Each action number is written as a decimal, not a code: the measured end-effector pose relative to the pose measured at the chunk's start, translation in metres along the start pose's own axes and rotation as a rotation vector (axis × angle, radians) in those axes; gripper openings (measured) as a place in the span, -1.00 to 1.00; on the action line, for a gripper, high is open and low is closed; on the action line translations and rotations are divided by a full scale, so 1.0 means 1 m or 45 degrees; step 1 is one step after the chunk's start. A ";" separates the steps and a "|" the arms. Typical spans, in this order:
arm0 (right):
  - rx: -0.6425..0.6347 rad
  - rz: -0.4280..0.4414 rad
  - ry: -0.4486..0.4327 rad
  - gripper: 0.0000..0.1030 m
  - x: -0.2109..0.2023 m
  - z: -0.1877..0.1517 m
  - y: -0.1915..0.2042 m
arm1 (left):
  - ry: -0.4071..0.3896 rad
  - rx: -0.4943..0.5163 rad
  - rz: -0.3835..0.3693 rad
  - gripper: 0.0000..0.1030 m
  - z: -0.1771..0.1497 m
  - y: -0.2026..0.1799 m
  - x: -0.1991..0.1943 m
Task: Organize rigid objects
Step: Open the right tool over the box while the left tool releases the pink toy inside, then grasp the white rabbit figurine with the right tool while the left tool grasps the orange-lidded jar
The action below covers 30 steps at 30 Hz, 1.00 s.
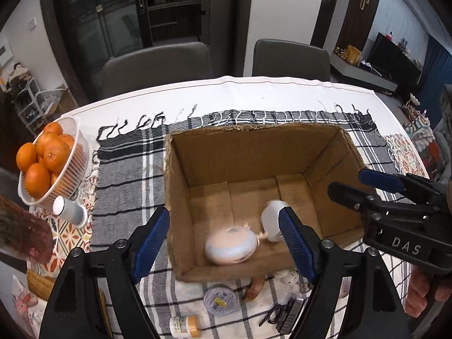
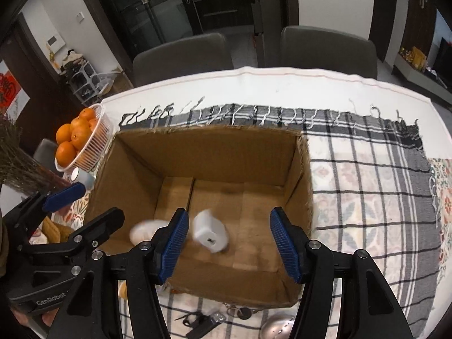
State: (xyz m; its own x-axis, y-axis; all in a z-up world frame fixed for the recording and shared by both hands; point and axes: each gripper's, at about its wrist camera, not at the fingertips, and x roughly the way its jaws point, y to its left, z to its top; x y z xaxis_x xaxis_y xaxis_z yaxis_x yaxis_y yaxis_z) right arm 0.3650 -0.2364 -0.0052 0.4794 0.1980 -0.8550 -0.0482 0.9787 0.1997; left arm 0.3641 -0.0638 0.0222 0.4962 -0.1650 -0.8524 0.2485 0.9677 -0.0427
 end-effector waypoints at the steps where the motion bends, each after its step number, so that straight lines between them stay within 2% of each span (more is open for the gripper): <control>1: 0.002 -0.010 -0.014 0.19 -0.004 -0.002 0.001 | -0.013 -0.002 -0.002 0.54 -0.003 0.000 -0.004; 16: -0.036 -0.026 -0.149 0.19 -0.053 -0.040 0.027 | -0.109 -0.027 0.022 0.54 -0.049 0.008 -0.056; 25: -0.093 -0.010 -0.169 0.19 -0.067 -0.063 0.044 | -0.135 -0.051 0.085 0.54 -0.078 0.015 -0.079; 30: -0.132 0.006 -0.121 0.19 -0.064 -0.073 0.053 | -0.115 -0.075 0.108 0.54 -0.092 0.022 -0.083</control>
State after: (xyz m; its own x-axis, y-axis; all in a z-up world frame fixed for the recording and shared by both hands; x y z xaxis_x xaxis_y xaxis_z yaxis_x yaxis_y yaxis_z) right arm 0.2677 -0.1933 0.0249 0.5597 0.2011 -0.8039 -0.1382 0.9792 0.1487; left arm 0.2519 -0.0112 0.0445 0.5867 -0.0959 -0.8041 0.1543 0.9880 -0.0053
